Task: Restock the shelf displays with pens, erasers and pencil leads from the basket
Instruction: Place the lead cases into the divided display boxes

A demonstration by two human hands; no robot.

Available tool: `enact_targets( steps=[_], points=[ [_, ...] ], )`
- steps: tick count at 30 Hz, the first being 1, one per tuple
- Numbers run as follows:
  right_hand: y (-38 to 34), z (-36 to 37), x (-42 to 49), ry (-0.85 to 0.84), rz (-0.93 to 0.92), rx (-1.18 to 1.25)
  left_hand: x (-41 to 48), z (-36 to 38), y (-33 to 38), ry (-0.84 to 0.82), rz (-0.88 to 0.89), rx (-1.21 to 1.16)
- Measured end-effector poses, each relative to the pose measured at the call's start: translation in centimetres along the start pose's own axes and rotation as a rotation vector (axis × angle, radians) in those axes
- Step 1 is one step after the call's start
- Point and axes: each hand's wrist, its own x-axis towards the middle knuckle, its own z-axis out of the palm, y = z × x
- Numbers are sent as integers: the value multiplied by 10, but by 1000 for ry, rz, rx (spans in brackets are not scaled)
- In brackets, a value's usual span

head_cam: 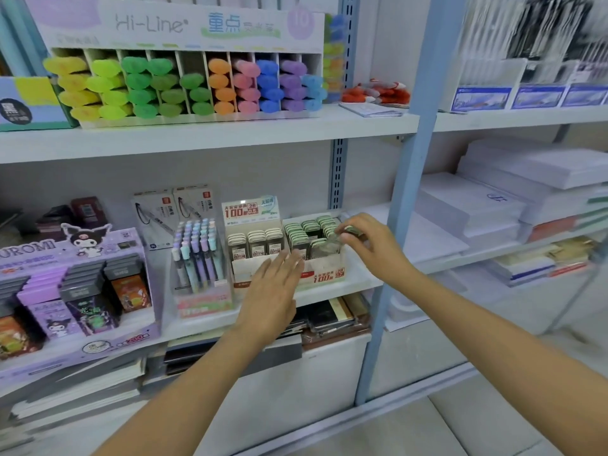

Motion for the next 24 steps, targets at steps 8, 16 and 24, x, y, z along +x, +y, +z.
enact_targets(
  steps=[8, 16, 24],
  points=[
    [3, 7, 22, -130, -166, -274, 0, 15, -2, -111, -17, 108],
    [2, 31, 21, -4, -17, -220, -2, 23, -3, -57, -20, 72],
    [13, 43, 17, 26, -125, -327, -1, 24, -2, -49, -27, 85]
  ],
)
